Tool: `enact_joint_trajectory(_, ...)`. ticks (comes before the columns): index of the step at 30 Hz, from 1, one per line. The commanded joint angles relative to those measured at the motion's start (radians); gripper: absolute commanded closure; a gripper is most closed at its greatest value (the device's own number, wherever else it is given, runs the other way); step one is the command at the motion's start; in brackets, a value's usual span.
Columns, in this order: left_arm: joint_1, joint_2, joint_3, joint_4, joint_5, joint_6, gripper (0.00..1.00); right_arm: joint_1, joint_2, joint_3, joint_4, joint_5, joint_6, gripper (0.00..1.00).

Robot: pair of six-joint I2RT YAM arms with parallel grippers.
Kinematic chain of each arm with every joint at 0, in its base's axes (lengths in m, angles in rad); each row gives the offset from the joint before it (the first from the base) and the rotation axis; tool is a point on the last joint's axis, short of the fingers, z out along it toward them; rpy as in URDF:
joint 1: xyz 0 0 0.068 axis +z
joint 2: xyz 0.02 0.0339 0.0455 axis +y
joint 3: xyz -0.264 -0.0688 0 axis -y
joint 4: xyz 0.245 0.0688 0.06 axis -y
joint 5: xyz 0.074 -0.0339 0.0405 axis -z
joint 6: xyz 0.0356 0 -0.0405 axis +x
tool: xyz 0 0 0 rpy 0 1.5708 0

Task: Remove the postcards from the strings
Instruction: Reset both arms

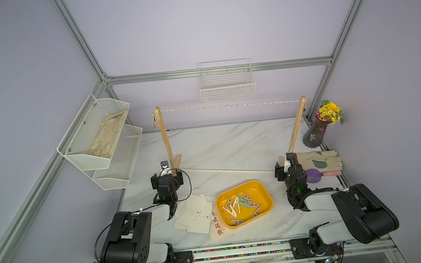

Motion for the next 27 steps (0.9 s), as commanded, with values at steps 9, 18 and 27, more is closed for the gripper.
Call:
enact_joint_trajectory(9,0.12,0.129,0.007,0.224,0.257,0.003,0.0,-0.091,0.245,0.076,0.258,-0.224,-0.061,0.21)
enact_joint_trajectory(18,0.182,0.119,-0.003,0.227,0.404,-0.022,0.01,-0.166,0.315,0.165,0.154,-0.322,0.009,0.16)
enact_joint_trajectory(27,0.178,0.139,0.021,0.205,0.378,-0.01,0.0,-0.192,0.314,0.196,0.088,-0.295,0.054,0.03)
